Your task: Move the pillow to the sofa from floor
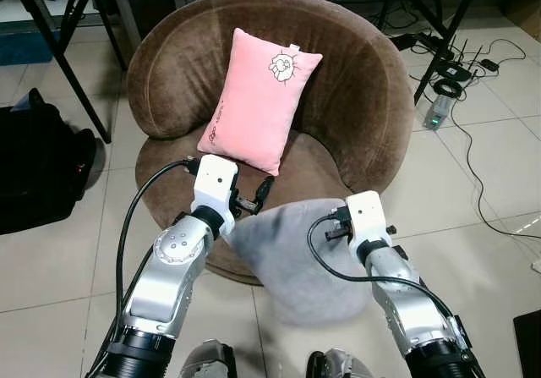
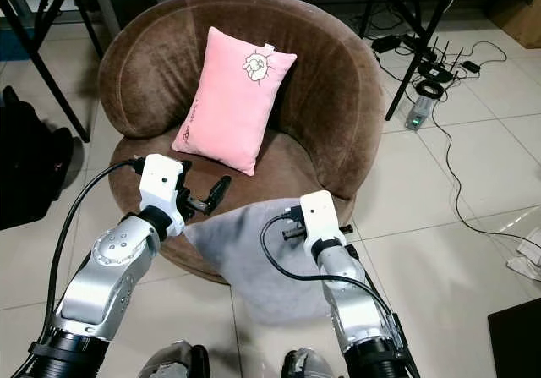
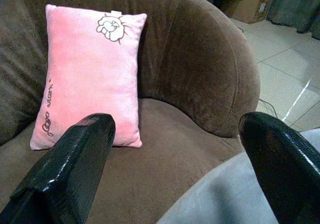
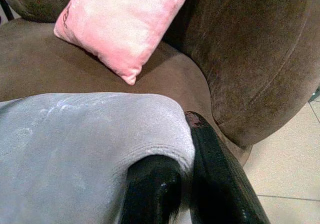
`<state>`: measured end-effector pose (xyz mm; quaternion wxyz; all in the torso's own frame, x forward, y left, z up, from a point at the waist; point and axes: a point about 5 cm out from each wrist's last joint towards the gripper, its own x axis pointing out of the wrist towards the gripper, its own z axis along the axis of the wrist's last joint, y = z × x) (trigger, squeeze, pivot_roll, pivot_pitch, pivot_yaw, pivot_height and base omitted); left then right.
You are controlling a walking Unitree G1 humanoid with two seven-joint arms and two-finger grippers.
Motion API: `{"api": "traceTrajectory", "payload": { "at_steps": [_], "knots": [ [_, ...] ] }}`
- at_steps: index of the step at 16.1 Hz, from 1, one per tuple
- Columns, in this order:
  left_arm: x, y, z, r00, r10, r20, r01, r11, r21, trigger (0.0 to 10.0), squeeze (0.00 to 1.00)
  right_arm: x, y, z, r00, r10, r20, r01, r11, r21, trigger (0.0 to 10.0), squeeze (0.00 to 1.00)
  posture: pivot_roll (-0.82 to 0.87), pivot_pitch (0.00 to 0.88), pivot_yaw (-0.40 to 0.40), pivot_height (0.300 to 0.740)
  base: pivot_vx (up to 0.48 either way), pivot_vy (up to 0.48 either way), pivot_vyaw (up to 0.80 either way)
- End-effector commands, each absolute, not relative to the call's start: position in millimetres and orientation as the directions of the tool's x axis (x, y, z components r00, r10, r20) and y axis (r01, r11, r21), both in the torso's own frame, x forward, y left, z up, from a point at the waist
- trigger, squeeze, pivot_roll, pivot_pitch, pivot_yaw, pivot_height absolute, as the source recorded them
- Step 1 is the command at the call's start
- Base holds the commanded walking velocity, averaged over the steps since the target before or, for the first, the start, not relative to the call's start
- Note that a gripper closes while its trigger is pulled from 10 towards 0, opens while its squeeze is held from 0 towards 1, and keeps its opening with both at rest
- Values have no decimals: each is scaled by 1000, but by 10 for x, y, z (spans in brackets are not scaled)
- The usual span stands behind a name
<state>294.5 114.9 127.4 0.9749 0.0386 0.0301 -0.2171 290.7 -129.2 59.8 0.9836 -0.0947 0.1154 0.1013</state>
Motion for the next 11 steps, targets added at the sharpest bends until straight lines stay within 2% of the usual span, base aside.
{"api": "traceTrajectory", "payload": {
  "at_steps": [1,11],
  "knots": [
    [2933,1140,1228,899,-428,-89,434,899,59,10000,0,2967,-1326,706,970,157,-184,-187,970,-157,0,0,66,127,-46,740,0,0,0],
    [2966,1181,1167,913,-399,-88,406,911,75,10000,0,2944,-1306,713,976,154,-153,-174,977,-128,0,0,59,111,-51,740,0,0,0]
  ]
}}
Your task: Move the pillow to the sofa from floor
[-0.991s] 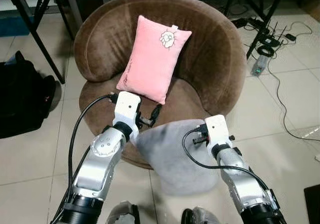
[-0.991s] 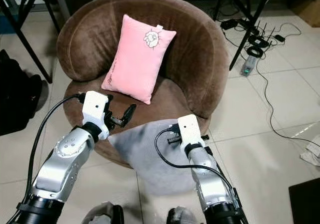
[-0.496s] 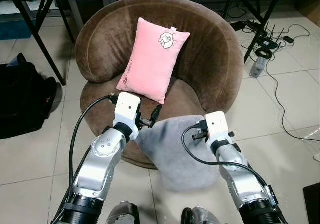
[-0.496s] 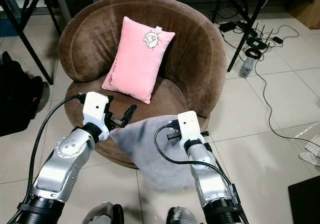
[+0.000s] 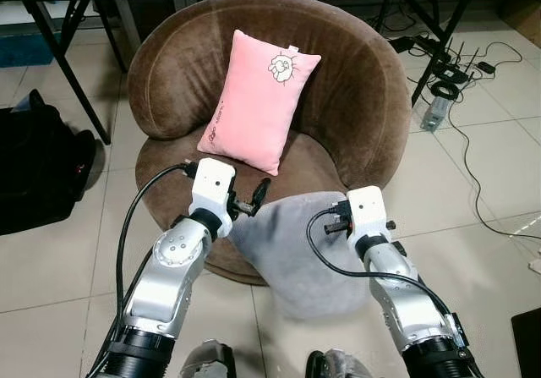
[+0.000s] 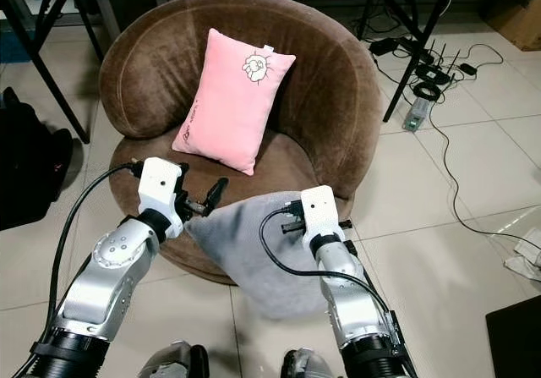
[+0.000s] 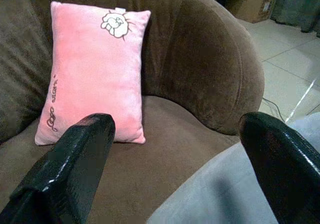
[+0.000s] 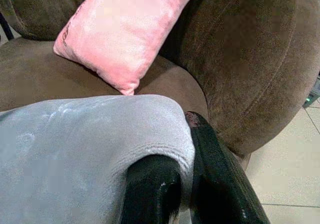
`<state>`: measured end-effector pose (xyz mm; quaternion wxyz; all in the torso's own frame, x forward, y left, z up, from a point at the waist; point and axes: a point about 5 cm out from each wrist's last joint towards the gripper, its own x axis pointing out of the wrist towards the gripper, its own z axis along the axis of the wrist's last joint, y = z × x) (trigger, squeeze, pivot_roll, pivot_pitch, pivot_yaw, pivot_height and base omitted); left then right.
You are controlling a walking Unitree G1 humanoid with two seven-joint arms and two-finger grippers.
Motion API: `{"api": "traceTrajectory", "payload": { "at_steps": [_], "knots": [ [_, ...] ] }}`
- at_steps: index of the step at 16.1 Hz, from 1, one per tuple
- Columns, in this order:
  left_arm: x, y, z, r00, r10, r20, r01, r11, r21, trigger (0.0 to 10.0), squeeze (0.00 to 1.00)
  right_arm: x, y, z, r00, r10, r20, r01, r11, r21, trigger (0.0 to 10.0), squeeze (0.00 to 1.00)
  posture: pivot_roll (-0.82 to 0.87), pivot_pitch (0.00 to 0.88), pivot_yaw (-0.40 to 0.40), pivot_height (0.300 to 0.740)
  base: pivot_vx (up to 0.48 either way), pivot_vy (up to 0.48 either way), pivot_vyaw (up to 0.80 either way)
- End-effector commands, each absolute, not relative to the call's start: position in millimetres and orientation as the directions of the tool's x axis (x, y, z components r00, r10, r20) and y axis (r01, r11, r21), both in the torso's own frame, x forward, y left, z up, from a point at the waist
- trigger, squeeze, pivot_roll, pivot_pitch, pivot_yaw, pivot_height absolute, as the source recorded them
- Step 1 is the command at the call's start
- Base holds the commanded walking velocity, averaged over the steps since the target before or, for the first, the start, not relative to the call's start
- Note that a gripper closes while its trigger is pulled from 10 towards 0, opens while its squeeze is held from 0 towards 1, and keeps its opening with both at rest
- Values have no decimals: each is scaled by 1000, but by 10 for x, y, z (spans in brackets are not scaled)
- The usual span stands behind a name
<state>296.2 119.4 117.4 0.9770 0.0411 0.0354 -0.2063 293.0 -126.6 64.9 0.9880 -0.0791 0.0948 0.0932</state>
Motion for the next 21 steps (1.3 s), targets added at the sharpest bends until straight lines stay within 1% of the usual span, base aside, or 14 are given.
{"api": "traceTrajectory", "payload": {
  "at_steps": [1,2,3,5,8,11,13,15,17,19,21],
  "knots": [
    [2965,1177,1165,913,-398,-87,405,911,76,10000,0,2962,-1322,704,976,137,-167,-161,978,-135,0,0,60,110,-52,740,0,0,0],
    [2965,1177,1165,914,-398,-85,404,912,75,10000,0,2980,-1319,738,978,146,-151,-167,976,-138,0,0,62,110,-52,740,0,0,0],
    [2981,1198,1196,918,-391,-72,396,915,75,10000,0,3015,-1317,918,987,154,-49,-161,971,-175,0,0,63,110,-54,740,0,0,0],
    [3020,1231,1246,925,-377,-53,380,922,81,10000,0,3056,-1330,1087,988,148,34,-138,969,-204,0,0,62,110,-53,740,0,0,0],
    [3104,1273,1323,932,-362,-31,364,927,90,10000,0,3253,-1418,1623,970,117,212,-71,974,-215,0,0,61,113,-47,740,0,0,0],
    [3115,1250,1309,929,-367,-34,369,924,99,10000,0,3387,-1490,1966,953,110,283,-55,979,-194,0,0,55,117,-47,740,0,0,0],
    [3162,1253,1310,931,-362,-40,365,925,104,10000,0,3573,-1526,2413,922,142,362,-62,973,-222,0,0,50,118,-46,740,0,0,0],
    [3176,1243,1300,930,-366,-44,369,923,109,10000,0,3692,-1570,2696,906,160,392,-63,967,-248,0,0,50,117,-50,740,0,0,0],
    [3184,1232,1284,932,-359,-47,362,926,104,10000,0,3793,-1602,2807,907,172,385,-64,959,-276,0,0,63,120,-66,740,0,0,0],
    [3186,1231,1261,937,-345,-50,348,932,98,10000,0,3854,-1600,2745,920,178,349,-74,953,-293,0,0,73,121,-73,740,0,0,0],
    [3188,1253,1256,945,-325,-48,328,940,88,10000,0,3876,-1528,2624,929,200,312,-110,952,-285,0,0,82,123,-78,740,0,0,0]
  ]
}}
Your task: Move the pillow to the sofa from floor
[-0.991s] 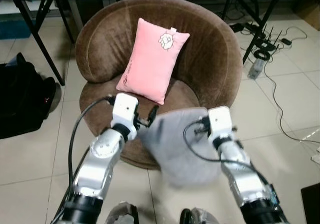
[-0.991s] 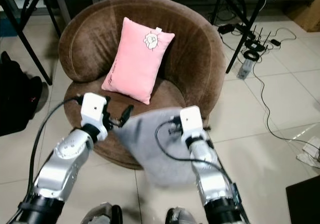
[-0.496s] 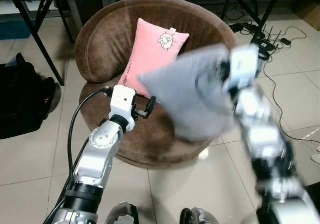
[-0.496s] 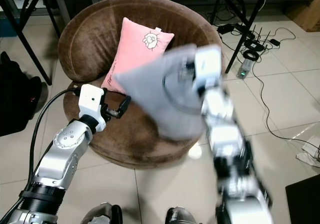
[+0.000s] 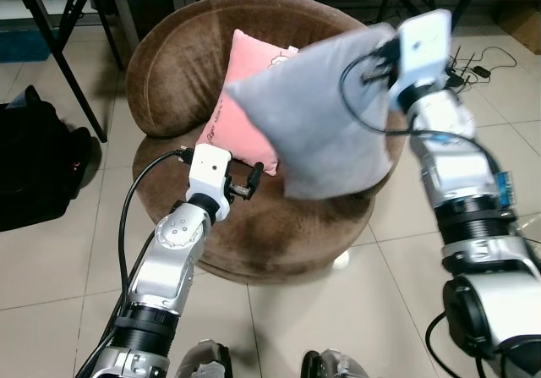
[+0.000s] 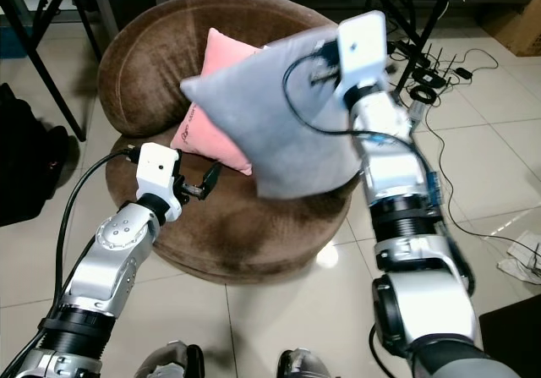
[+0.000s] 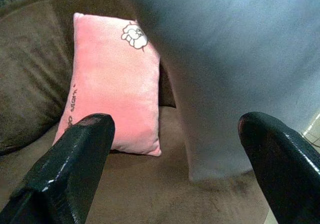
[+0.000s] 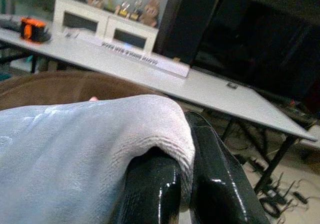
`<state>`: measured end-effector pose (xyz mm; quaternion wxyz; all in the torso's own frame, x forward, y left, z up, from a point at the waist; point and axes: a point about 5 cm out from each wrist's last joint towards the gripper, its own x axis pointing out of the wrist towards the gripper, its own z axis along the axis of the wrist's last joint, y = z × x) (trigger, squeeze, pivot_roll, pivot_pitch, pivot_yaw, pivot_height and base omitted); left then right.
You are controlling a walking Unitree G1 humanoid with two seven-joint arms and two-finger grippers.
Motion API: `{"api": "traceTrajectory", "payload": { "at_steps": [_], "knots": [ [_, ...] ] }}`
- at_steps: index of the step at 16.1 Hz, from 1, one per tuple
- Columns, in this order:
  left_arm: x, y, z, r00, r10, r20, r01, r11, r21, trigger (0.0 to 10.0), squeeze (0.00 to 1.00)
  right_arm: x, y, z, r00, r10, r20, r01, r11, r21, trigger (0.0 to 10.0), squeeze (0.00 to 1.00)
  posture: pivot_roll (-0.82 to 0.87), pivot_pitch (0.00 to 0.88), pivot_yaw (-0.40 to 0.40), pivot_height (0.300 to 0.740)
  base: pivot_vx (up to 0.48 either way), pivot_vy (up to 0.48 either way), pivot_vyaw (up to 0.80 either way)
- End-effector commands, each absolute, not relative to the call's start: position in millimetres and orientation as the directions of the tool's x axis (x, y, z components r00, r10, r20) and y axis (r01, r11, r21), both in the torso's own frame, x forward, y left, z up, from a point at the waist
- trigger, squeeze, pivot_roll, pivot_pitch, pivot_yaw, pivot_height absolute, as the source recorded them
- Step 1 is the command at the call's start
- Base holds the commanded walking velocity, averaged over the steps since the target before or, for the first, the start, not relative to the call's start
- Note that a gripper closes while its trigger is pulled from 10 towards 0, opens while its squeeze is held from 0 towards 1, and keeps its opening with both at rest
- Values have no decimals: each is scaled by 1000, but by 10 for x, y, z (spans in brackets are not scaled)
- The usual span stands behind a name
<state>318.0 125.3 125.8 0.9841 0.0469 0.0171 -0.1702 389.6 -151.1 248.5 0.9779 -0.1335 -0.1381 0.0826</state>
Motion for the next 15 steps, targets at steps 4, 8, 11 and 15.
{"api": "traceTrajectory", "payload": {
  "at_steps": [4,8,11,15],
  "knots": [
    [3209,1276,1303,949,-314,-31,316,944,95,10000,0,3929,-1531,2605,933,204,296,-116,950,-289,0,0,85,125,-79,740,0,0,0],
    [3215,1262,1300,951,-309,-31,310,946,92,10000,0,3947,-1560,2588,938,198,285,-111,949,-295,0,0,82,122,-78,740,278,0,0],
    [3217,1253,1293,951,-308,-33,310,946,91,10000,0,3960,-1573,2573,939,198,281,-110,948,-299,0,0,82,116,-79,740,298,0,0],
    [3222,1244,1294,950,-311,-33,313,945,93,10000,0,3973,-1578,2568,940,197,278,-109,947,-302,0,0,82,111,-80,740,342,0,0]
  ]
}}
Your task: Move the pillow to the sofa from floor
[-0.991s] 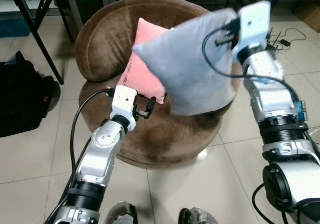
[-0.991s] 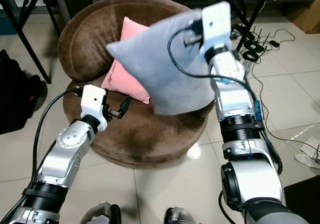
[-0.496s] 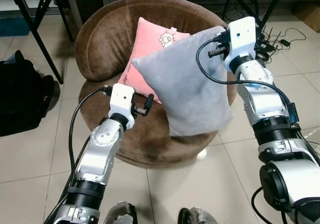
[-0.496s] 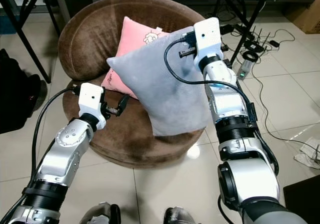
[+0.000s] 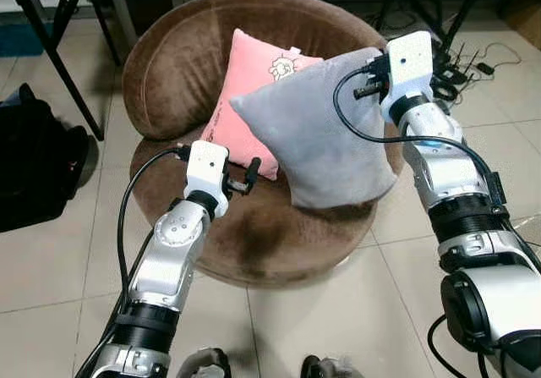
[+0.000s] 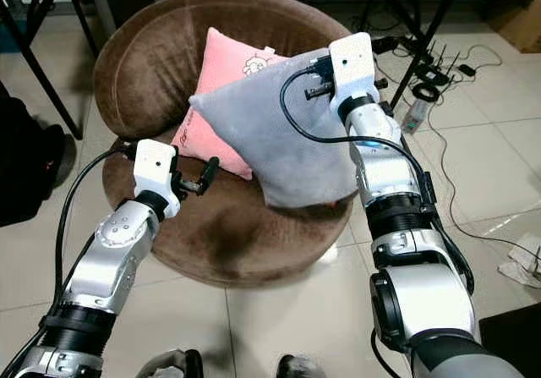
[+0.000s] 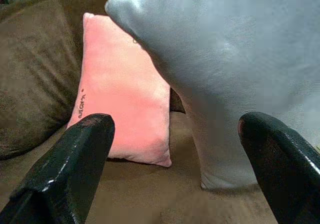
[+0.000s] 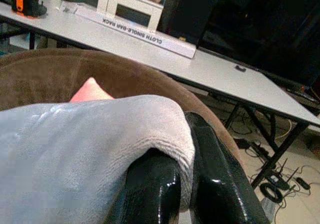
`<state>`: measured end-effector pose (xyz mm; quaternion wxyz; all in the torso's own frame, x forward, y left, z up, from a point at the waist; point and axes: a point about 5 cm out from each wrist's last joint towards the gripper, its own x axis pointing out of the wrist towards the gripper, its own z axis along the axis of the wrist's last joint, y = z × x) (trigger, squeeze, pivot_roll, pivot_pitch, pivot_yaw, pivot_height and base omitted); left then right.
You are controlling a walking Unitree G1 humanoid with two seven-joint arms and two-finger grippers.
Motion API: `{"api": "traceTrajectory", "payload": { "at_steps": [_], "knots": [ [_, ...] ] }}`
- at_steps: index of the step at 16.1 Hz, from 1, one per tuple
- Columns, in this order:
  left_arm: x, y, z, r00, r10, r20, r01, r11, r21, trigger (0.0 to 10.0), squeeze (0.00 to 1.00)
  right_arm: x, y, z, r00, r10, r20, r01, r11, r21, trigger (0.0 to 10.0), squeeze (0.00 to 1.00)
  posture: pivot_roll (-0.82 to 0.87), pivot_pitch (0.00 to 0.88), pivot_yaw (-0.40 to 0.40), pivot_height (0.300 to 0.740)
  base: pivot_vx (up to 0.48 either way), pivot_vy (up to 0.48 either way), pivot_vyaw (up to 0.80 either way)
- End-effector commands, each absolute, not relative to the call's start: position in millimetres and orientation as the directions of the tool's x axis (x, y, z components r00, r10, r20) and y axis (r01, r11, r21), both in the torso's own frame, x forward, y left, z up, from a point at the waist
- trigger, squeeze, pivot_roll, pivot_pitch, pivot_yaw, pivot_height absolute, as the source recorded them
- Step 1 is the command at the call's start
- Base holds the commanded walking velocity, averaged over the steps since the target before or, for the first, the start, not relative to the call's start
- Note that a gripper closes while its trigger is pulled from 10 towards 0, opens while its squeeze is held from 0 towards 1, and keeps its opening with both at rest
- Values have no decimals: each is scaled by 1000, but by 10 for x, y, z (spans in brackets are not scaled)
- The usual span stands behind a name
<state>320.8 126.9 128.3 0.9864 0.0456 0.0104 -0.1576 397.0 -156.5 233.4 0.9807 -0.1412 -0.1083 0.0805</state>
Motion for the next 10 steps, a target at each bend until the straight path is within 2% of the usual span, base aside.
{"api": "traceTrajectory", "payload": {
  "at_steps": [1,10],
  "knots": [
    [3220,1230,1293,948,-318,-33,319,943,91,10000,0,3979,-1578,2562,941,197,275,-110,946,-304,0,0,83,108,-80,740,356,0,0],
    [3195,1163,1255,934,-354,-50,357,931,80,10000,0,4004,-1565,2561,940,203,274,-114,945,-308,0,0,84,106,-82,740,450,0,0]
  ]
}}
